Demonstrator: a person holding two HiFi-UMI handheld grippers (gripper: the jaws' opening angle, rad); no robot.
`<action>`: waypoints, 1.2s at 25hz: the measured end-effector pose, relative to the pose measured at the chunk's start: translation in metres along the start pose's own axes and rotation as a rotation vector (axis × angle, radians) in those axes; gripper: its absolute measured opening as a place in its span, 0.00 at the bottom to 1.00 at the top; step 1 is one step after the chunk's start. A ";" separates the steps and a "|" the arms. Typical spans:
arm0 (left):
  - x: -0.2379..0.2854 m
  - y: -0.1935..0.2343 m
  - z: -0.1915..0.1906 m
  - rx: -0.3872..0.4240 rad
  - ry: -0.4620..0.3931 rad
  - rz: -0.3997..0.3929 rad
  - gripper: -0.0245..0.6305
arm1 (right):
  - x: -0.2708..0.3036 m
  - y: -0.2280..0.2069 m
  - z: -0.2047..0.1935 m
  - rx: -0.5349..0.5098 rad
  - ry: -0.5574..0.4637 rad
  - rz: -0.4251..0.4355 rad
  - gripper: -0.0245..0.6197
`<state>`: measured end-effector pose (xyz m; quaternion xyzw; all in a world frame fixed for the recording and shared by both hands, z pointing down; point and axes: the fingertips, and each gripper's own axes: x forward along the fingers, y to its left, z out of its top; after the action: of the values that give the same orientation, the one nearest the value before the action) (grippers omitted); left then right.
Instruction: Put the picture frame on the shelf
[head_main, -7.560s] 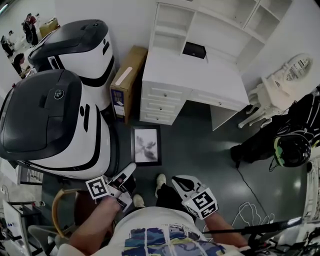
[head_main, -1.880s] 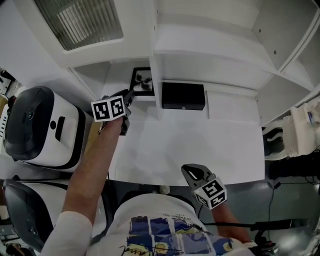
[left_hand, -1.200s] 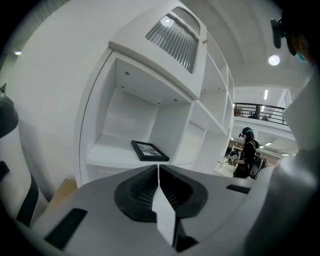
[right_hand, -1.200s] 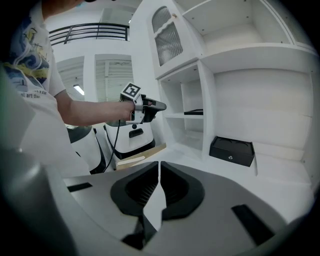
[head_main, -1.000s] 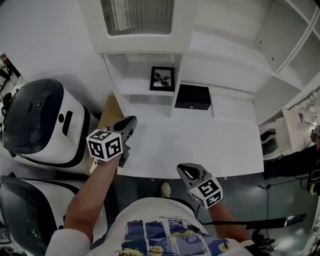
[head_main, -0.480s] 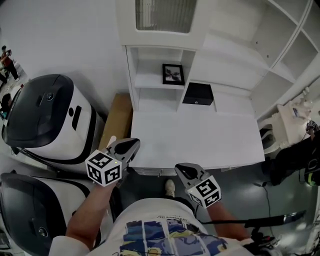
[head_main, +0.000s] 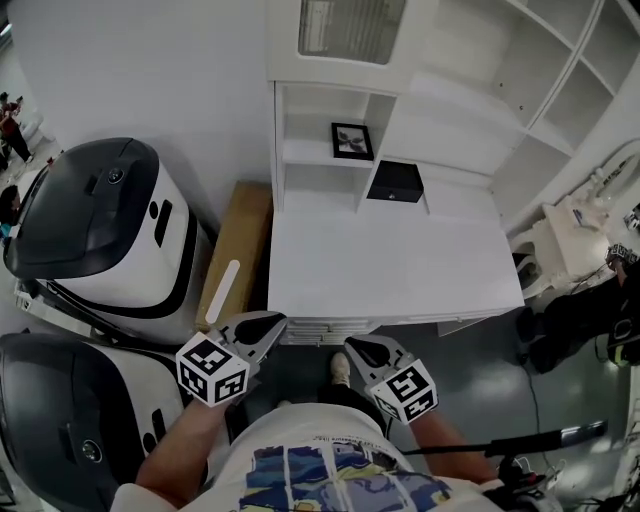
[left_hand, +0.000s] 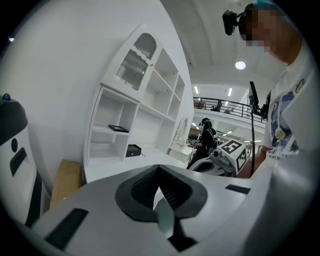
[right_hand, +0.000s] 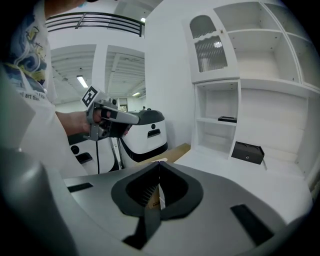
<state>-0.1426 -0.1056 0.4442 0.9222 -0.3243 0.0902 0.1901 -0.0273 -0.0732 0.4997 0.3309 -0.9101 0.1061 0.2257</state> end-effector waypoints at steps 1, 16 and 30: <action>-0.005 -0.005 -0.004 0.001 0.000 -0.007 0.06 | -0.002 0.006 -0.003 -0.001 0.002 -0.001 0.08; -0.038 -0.046 -0.036 0.021 0.006 -0.062 0.06 | -0.016 0.045 -0.009 -0.032 0.006 -0.013 0.08; -0.050 -0.057 -0.053 0.028 0.021 -0.078 0.06 | -0.018 0.066 -0.016 -0.041 0.012 -0.008 0.08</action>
<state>-0.1478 -0.0145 0.4617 0.9358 -0.2847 0.0968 0.1840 -0.0529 -0.0080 0.5021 0.3291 -0.9094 0.0884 0.2386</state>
